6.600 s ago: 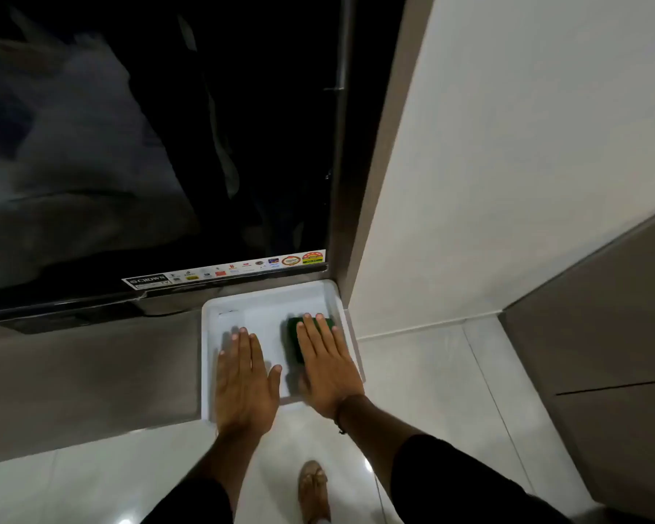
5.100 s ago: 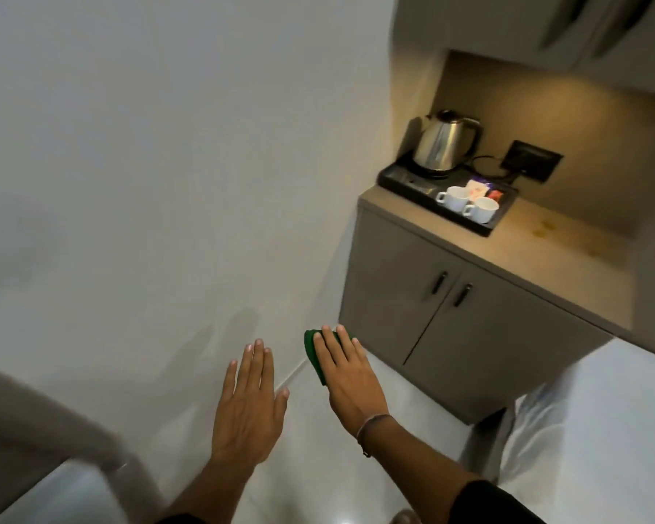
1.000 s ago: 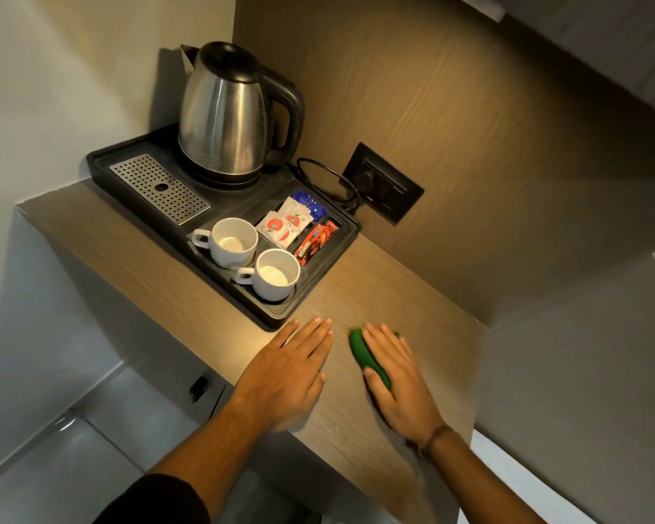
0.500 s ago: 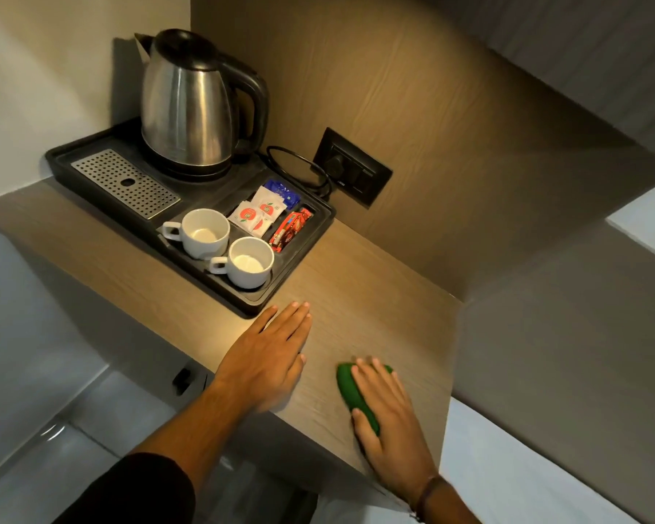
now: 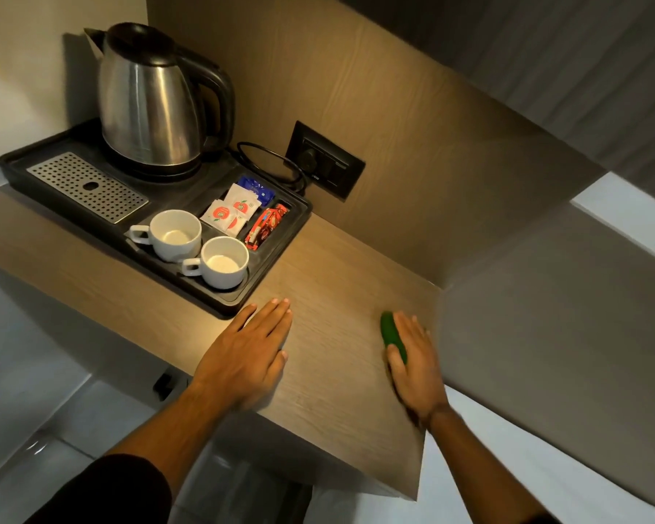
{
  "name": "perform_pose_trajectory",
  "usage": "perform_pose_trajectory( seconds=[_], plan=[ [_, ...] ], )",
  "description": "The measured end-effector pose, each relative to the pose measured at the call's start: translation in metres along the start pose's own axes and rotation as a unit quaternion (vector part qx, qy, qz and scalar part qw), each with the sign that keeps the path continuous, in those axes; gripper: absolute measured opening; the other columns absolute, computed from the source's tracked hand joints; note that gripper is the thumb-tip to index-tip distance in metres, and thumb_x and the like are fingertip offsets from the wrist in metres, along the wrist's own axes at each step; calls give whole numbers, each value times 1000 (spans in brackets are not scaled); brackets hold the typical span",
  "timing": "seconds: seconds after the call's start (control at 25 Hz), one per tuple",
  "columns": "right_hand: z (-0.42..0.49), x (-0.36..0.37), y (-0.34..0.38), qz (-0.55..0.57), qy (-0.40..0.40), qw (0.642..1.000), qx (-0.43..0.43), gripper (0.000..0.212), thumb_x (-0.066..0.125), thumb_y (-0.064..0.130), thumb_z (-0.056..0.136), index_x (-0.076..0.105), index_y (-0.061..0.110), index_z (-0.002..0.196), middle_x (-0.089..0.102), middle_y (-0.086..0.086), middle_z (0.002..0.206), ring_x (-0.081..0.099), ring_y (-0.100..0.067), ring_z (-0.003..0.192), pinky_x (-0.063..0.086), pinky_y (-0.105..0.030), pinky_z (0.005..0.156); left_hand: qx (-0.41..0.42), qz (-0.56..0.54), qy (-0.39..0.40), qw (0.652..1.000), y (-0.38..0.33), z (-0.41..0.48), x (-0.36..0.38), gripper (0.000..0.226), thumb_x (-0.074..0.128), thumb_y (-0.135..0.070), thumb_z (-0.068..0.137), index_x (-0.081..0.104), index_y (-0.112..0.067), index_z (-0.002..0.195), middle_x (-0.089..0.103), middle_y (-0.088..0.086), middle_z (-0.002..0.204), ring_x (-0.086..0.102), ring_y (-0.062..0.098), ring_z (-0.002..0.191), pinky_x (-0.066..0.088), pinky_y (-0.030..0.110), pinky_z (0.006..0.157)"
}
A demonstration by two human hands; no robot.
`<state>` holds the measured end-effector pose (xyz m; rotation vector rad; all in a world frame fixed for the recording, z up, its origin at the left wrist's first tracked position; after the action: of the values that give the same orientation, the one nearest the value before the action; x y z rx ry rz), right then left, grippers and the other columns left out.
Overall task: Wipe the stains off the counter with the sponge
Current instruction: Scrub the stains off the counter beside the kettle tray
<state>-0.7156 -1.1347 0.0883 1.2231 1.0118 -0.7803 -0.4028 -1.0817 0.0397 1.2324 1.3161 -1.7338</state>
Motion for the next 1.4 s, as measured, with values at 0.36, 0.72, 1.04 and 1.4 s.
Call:
perform_pose_trajectory(
  seconds=[0.36,0.72,1.04,1.4],
  plan=[
    [-35,30,43,-10,29,997,-64,65,43,38,103,16,40,162,19,12,171,5,-7,158,5,-38,128,3,12,-1,1000,-5,-3,-8,68,21,-46,105,16,-12,163,15,9,174,8,24,161,18,52,130],
    [36,39,70,-16,17,999,23,70,50,34,101,19,24,163,19,1,171,6,-20,158,2,-44,127,15,18,-6,1000,-6,-2,-9,69,20,-45,104,16,-10,162,16,12,173,10,25,160,10,50,130],
    [25,28,73,-60,90,994,29,81,58,17,95,16,19,164,14,-6,173,4,-29,159,6,-47,129,16,13,4,1000,-7,-2,-11,68,25,-44,105,15,-9,163,13,12,174,7,26,160,5,48,130],
    [-38,34,130,-232,-5,972,-28,77,62,13,99,15,13,161,20,-16,170,13,-41,157,10,-54,125,-34,40,-1,999,-13,-56,-47,73,36,-43,105,11,-6,163,10,17,174,7,31,161,12,54,131]
  ],
)
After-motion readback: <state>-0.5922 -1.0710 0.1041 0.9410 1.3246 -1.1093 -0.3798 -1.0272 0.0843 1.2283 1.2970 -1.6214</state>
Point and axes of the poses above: each hand's wrist, its own z-axis towards the middle knuckle, its own x-axis out of the palm, y = z × x, the point moved 3 cm from there along z, towards the middle knuckle
